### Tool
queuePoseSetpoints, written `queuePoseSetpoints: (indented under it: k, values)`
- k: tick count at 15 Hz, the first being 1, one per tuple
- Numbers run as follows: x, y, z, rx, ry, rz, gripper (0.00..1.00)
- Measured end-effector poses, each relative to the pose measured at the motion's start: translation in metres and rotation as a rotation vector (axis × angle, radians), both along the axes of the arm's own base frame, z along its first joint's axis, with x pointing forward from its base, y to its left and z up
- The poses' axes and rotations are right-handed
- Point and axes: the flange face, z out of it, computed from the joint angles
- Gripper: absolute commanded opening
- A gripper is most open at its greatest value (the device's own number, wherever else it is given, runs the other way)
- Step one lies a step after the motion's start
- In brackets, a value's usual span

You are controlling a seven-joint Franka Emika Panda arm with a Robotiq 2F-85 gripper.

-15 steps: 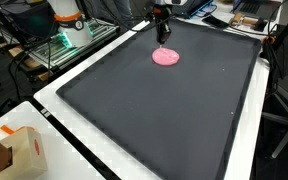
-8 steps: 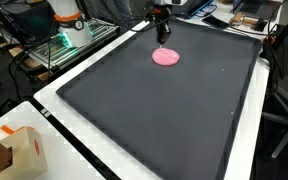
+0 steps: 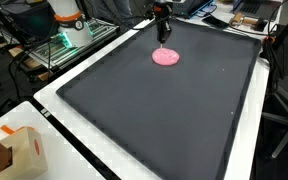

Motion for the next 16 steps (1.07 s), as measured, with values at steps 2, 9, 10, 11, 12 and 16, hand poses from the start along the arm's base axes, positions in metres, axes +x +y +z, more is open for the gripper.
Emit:
queuePoseSetpoints:
  k: [2,9,10,11,12,16]
  values:
    - [0.001,0.0,0.008,0.0,-0.007,-0.001,0.03]
    - [0.0,-0.002,0.056,-0.007,-0.025,-0.019,0.03]
    - [0.0,-0.003,0.064,-0.009,-0.023,-0.023,0.03]
    - [0.0,-0.004,0.072,-0.009,-0.02,-0.028,0.03]
    - [0.0,-0.006,0.08,-0.011,-0.016,-0.033,0.03]
    - [0.0,-0.01,0.113,-0.016,-0.011,-0.073,0.03]
